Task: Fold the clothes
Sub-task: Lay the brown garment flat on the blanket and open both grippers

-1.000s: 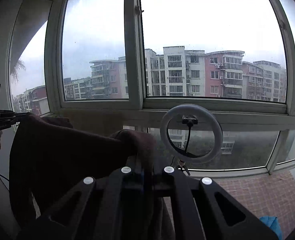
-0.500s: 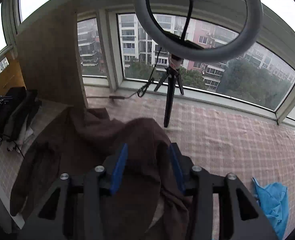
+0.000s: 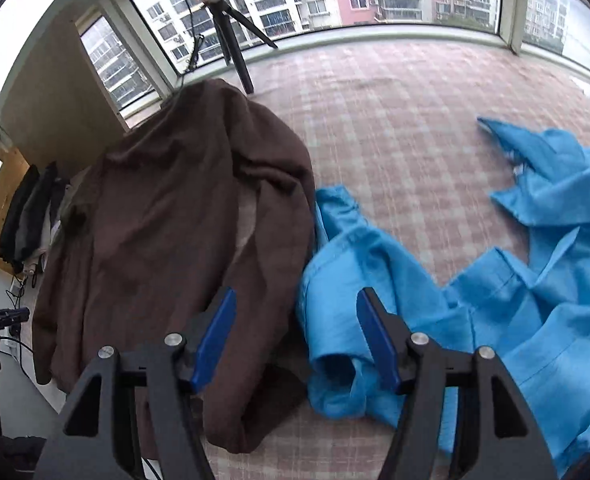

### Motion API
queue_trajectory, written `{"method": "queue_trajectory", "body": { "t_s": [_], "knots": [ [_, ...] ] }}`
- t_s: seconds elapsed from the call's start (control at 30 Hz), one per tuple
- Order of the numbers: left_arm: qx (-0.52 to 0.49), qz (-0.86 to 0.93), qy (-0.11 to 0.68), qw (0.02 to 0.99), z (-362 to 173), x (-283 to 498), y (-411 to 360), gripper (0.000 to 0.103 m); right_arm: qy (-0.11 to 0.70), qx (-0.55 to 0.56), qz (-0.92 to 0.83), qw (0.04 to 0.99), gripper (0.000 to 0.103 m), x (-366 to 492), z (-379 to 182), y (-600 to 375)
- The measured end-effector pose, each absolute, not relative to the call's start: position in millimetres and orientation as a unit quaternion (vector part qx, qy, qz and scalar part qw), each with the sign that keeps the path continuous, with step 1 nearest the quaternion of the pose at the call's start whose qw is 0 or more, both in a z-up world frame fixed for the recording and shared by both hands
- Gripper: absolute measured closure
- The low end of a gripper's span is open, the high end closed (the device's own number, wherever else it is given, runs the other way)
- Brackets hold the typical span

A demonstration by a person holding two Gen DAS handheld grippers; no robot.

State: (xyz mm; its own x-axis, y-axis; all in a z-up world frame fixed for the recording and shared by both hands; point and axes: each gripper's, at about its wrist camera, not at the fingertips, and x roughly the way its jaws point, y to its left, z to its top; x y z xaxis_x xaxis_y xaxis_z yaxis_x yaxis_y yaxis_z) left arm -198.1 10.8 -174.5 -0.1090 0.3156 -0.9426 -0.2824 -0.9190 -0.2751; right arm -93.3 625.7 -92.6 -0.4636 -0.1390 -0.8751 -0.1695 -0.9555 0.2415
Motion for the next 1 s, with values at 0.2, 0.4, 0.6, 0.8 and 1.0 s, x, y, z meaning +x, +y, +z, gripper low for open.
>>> {"method": "queue_trajectory", "body": {
  "t_s": [0.2, 0.4, 0.6, 0.8, 1.0],
  "knots": [
    [-0.66, 0.726, 0.042, 0.191, -212.3, -191.9, 45.0, 0.062, 0.152, -0.54, 0.828, -0.003, 0.041, -92.5, -123.0, 607.3],
    [-0.635, 0.754, 0.029, 0.168, -194.5, -197.0, 26.9, 0.1, 0.098, -0.553, 0.827, -0.021, 0.093, -92.7, -127.2, 578.1],
    [-0.569, 0.819, 0.038, 0.064, -126.8, -208.4, -53.8, 0.1, 0.088, -0.534, 0.841, 0.012, 0.098, -95.4, -95.7, 596.8],
    [-0.558, 0.822, 0.072, -0.084, -107.2, -209.2, -128.8, 0.083, 0.067, -0.502, 0.854, 0.12, 0.091, -85.7, -49.2, 643.3],
    [-0.556, 0.823, 0.066, 0.093, -92.8, -136.9, -70.8, 0.079, 0.055, -0.495, 0.867, 0.015, 0.064, -47.1, -26.8, 604.7]
  ]
}}
